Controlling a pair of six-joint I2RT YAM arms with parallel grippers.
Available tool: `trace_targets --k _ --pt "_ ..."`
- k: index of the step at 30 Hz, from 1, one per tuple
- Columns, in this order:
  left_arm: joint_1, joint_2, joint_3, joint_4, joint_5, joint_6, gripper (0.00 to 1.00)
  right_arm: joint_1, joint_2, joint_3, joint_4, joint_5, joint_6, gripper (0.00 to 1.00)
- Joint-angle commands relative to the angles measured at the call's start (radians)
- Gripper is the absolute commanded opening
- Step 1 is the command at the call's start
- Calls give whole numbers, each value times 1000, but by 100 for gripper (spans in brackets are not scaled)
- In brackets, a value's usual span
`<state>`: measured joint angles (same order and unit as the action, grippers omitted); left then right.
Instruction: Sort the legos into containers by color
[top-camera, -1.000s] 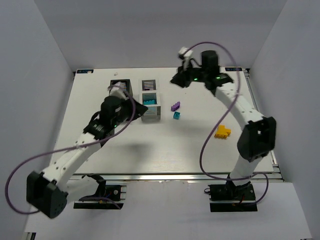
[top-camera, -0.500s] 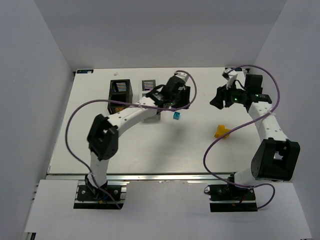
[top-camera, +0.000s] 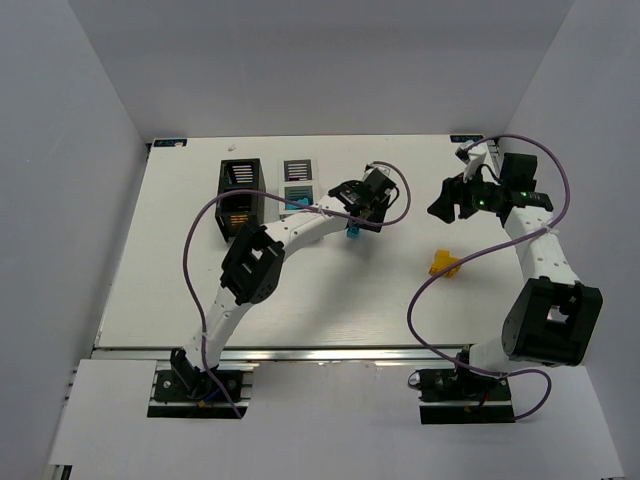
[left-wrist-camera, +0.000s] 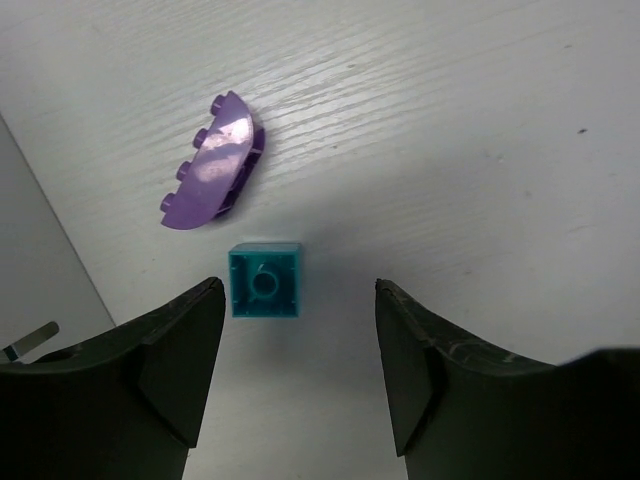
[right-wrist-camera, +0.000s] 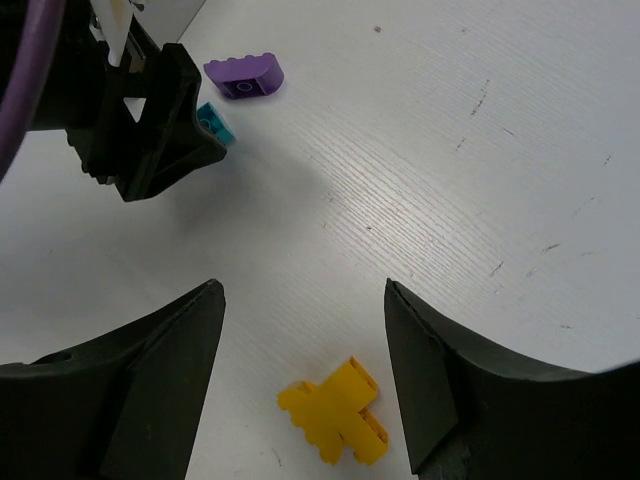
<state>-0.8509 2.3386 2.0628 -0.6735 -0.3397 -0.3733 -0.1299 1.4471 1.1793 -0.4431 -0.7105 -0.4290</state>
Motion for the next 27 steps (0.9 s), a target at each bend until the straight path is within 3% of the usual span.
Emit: trace_targets --k 1,12,27 --pt "3 -13 48 -26 -79 17 73 -5 9 -3 -8 -24 -16 70" --pt "10 47 31 -9 -79 -3 71 -4 22 0 -13 -20 -17 70" --pt "33 53 -26 25 -41 -36 59 -4 36 6 -13 -20 -14 70"
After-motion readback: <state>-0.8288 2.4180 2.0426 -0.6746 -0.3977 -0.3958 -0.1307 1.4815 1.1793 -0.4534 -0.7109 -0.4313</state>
